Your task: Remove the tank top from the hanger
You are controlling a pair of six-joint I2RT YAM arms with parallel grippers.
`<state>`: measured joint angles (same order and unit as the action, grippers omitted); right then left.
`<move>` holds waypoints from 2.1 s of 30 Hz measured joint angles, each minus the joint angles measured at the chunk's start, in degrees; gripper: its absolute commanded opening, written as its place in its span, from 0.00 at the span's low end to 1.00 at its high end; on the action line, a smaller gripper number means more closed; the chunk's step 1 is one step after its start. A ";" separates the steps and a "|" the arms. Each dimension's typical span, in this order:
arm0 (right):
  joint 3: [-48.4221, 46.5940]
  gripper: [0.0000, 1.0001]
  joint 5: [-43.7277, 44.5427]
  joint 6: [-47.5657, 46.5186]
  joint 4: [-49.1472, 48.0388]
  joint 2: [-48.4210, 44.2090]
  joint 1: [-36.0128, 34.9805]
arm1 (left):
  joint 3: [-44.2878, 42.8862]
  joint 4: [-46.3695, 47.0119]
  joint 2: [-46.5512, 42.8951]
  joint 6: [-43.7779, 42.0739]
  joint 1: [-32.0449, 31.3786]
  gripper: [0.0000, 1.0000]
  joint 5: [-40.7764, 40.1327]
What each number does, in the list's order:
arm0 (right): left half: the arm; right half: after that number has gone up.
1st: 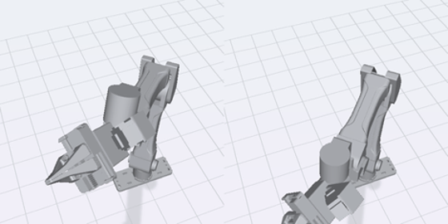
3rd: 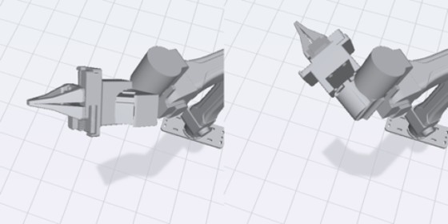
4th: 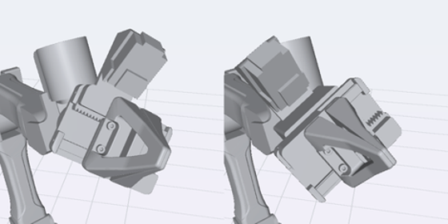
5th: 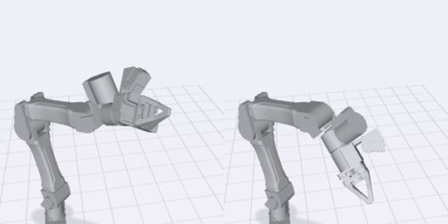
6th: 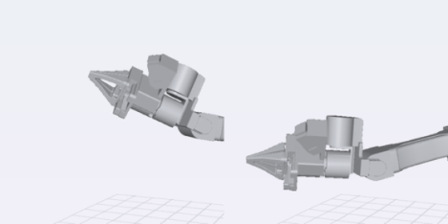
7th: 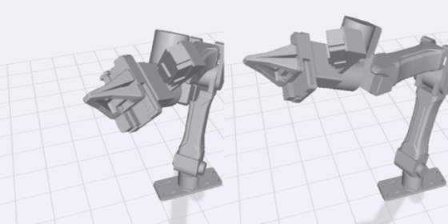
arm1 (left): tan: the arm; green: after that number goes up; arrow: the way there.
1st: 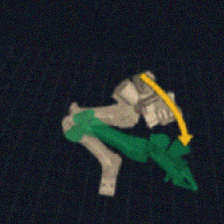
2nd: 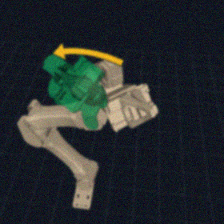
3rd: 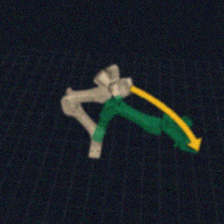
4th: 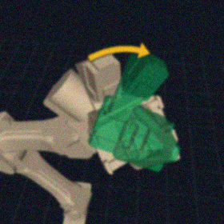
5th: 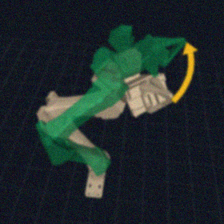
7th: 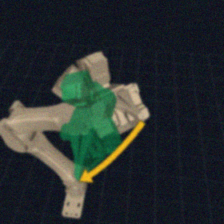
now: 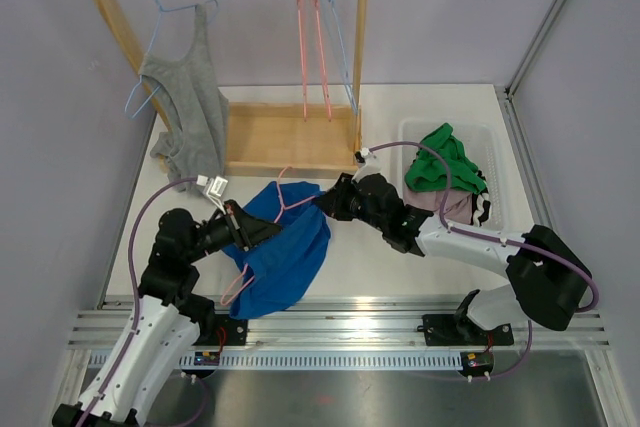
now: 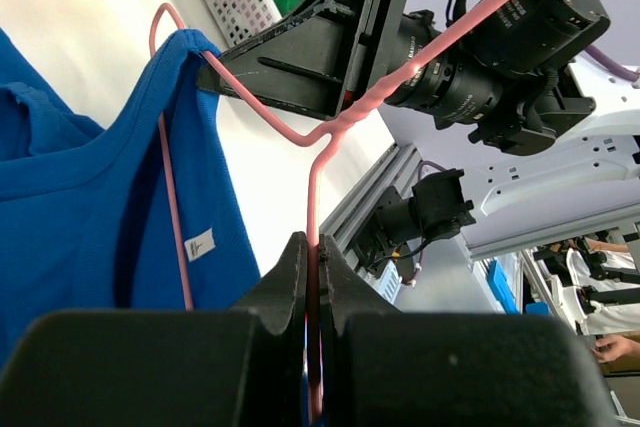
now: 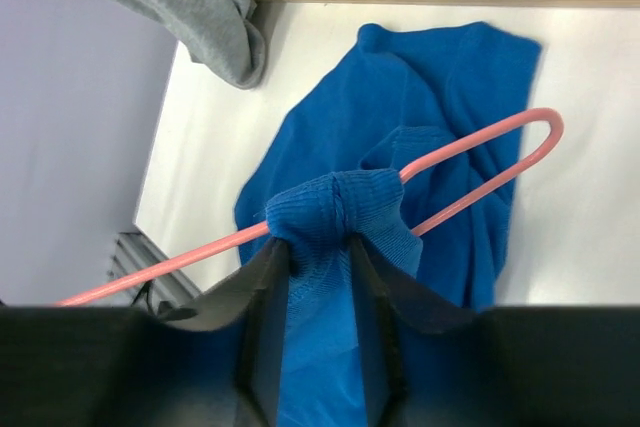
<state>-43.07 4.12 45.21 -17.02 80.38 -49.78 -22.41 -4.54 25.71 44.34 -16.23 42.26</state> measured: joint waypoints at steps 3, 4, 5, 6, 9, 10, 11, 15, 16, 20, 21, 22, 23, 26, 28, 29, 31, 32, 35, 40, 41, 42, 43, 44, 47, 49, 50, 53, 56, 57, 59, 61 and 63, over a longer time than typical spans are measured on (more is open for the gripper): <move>0.00 0.05 0.90 -0.76 0.22 0.00 -0.04 | -0.09 -0.11 0.70 -0.48 -0.20 0.00 -0.35; 0.00 0.04 1.22 -0.87 0.24 0.00 -0.04 | -0.17 -0.20 0.87 -0.79 -0.28 0.00 -0.52; 0.00 0.00 1.42 -0.98 0.31 0.00 -0.04 | -0.44 -0.63 1.05 -1.07 -0.31 0.00 -0.68; 0.00 0.00 1.77 -1.14 0.59 0.00 -0.04 | -0.81 -1.31 1.16 -1.55 -0.33 0.00 -0.90; 0.00 0.00 3.85 -1.79 1.99 -0.17 -0.07 | -2.69 -4.44 1.62 -3.67 -0.39 0.00 -2.03; 0.00 0.00 5.14 -2.23 3.06 -0.37 -0.04 | -3.65 -6.03 1.90 -4.57 -0.37 0.00 -2.32; 0.00 0.00 6.64 -2.82 4.15 -0.61 -0.02 | -4.66 -7.30 2.23 -5.51 -0.39 0.00 -2.40; -0.94 0.00 10.78 -5.35 9.25 -1.20 1.53 | -6.78 -9.88 3.02 -8.09 -0.39 0.00 -1.79; -1.51 0.00 11.52 -5.92 10.62 -1.18 2.51 | -6.82 -10.10 2.99 -8.50 -0.39 0.00 -1.49; -3.74 0.00 12.35 -7.04 14.71 -0.48 7.43 | -6.82 -10.91 1.86 -9.01 -0.39 0.00 -0.48; -4.20 0.00 12.33 -7.21 15.52 0.02 8.31 | -6.84 -10.91 1.49 -9.01 -0.39 0.00 -0.31; -4.50 0.00 12.22 -7.32 16.11 0.57 8.85 | -6.99 -10.91 1.09 -8.98 -0.39 0.00 0.11; -4.81 0.00 11.87 -7.50 16.79 1.20 9.18 | -7.32 -10.86 0.90 -8.98 -0.39 0.00 0.66; -5.14 0.00 9.77 -7.96 18.16 2.29 9.22 | -9.14 -10.80 0.85 -8.96 -0.39 0.00 1.81; -4.85 0.00 7.76 -8.37 18.21 1.88 9.33 | -10.12 -10.36 0.52 -8.98 -0.39 0.00 1.84; -4.15 0.00 6.03 -8.66 17.59 1.11 9.42 | -10.32 -9.92 0.33 -8.98 -0.39 0.00 1.75; -1.90 0.00 1.62 -9.46 16.15 -2.03 9.51 | -10.40 -8.20 -0.92 -8.76 -0.39 0.00 0.90; -0.83 0.00 -0.94 -9.73 15.69 -3.93 9.62 | -10.40 -7.13 -1.95 -8.66 -0.39 0.00 -0.02; 0.98 0.00 -10.67 -10.54 15.10 -10.93 9.86 | -9.31 -0.96 -5.90 -8.13 -0.46 0.00 -3.98; 0.94 0.00 -26.80 -9.90 14.86 -21.20 9.94 | -3.87 19.26 -10.23 -4.17 -0.63 0.00 -12.35; 0.87 0.00 -29.07 -9.29 14.88 -22.64 9.92 | -2.99 23.30 -9.40 -3.17 -0.66 0.00 -13.57; 0.66 0.00 -31.74 -8.17 14.84 -24.26 9.86 | -2.16 27.78 -7.82 -1.79 -0.68 0.00 -14.82; 0.11 0.00 -34.32 -7.06 14.86 -25.66 9.62 | -1.64 32.17 -5.57 -0.33 -0.72 0.00 -15.65; -0.72 0.00 -36.00 -6.16 14.88 -26.60 9.16 | -1.44 37.05 -2.51 1.18 -0.76 0.00 -16.11; -5.05 0.00 -38.10 -5.66 16.15 -27.71 5.81 | -1.92 51.93 7.98 5.20 -1.62 0.00 -16.61; -8.22 0.00 -37.55 -6.38 18.29 -27.85 3.78 | -2.69 57.18 12.81 6.99 -2.25 0.00 -16.79; -9.31 0.00 -36.79 -6.86 19.34 -27.82 3.21 | -2.99 58.36 13.60 7.30 -2.47 0.00 -16.98; -10.03 0.00 -33.55 -8.02 21.70 -26.99 2.56 | -3.67 58.12 10.73 6.23 -2.71 0.00 -17.88; -9.35 0.00 -28.92 -8.87 23.56 -23.80 0.87 | -5.55 52.46 3.85 2.36 -2.84 0.00 -18.45; -9.05 0.00 -26.99 -9.07 24.15 -22.21 0.02 | -6.58 49.20 0.90 0.52 -2.86 0.00 -18.56; -8.96 0.00 -23.39 -9.60 25.09 -18.80 -1.73 | -8.55 43.21 -4.44 -3.04 -2.86 0.00 -18.86; -9.03 0.17 -19.67 -10.25 25.66 -14.47 -4.11 | -10.64 36.54 -9.27 -6.56 -2.86 0.00 -20.00; -9.20 0.67 -17.11 -10.69 26.08 -10.05 -6.16 | -12.61 29.55 -13.16 -9.68 -2.86 0.00 -22.16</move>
<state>-52.27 -12.99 34.52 9.06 70.32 -55.94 -35.03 25.02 12.56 34.65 -19.09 20.10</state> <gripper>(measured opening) 0.242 0.024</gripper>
